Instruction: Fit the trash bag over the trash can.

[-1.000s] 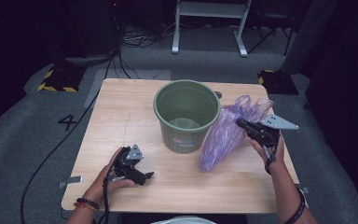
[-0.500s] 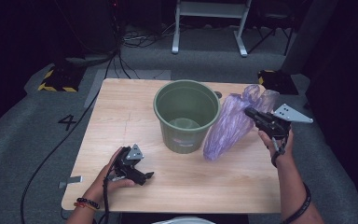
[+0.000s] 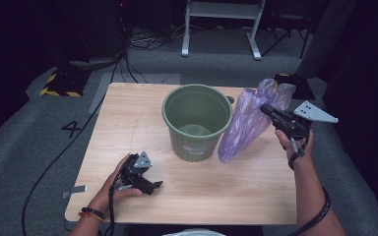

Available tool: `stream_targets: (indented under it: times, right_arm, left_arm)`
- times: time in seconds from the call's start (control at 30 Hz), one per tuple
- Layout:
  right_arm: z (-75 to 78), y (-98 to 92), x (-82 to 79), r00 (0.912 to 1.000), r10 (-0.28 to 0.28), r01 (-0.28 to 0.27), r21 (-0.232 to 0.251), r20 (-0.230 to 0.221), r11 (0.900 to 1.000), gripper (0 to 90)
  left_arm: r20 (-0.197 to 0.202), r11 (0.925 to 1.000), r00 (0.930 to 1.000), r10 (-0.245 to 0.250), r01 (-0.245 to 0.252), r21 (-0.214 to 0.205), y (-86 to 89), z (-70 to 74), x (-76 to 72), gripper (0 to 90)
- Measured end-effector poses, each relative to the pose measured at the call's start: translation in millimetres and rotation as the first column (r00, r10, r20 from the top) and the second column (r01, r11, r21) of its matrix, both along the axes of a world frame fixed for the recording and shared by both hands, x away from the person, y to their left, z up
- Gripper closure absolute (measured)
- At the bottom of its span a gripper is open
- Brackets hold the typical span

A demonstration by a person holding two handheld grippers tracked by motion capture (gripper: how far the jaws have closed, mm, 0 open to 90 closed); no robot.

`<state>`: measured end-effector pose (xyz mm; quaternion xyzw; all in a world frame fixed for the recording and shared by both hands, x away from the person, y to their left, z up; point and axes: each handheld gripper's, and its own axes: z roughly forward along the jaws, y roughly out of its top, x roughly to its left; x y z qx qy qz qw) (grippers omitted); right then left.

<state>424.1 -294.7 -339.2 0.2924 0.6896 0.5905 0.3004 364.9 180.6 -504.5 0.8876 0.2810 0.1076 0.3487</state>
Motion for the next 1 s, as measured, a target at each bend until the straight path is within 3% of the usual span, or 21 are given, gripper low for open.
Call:
stream_targets:
  times: [0.33,0.5,0.57,0.6,0.83,1.0]
  right_arm:
    - [27.0,-5.0,-0.3,0.9987,-0.036,0.036,-0.002,0.035,0.9994,88.5]
    - [38.5,-3.3,1.0,0.9971,-0.054,0.054,-0.004,0.055,0.9985,88.5]
    - [42.2,-3.8,1.3,0.9966,-0.059,0.058,0.003,0.058,0.9983,88.5]
    - [45.0,-4.5,1.4,0.9962,-0.061,0.06,0.006,0.062,0.9982,88.5]
    - [58.4,-8.3,-1.8,0.9937,-0.072,0.071,0.012,0.085,0.9974,88.5]
    - [68.7,-13.4,-3.9,0.9895,-0.087,0.084,0.027,0.116,0.9961,88.5]
  left_arm:
    - [-0.01,0.9999,0.9999,-0.007,0.007,0.014,-3.2,2.5,0.9,1.6]
    - [-0.004,0.9998,0.9999,-0.015,0.015,0.014,-4.7,8.0,0.8,19.8]
    - [0.007,0.9999,0.9999,-0.013,0.013,0.001,-5.1,10.4,-0.8,14.7]
    - [0.011,0.9998,0.9998,-0.019,0.019,-0.002,-5.0,11.5,-1.3,18.6]
    - [0.051,0.9984,0.9987,-0.001,0.004,-0.056,-2.3,25.8,-4.6,16.5]
    - [0.082,0.9978,0.9966,-0.002,0.007,-0.066,-2.3,34.6,-7.7,16.0]
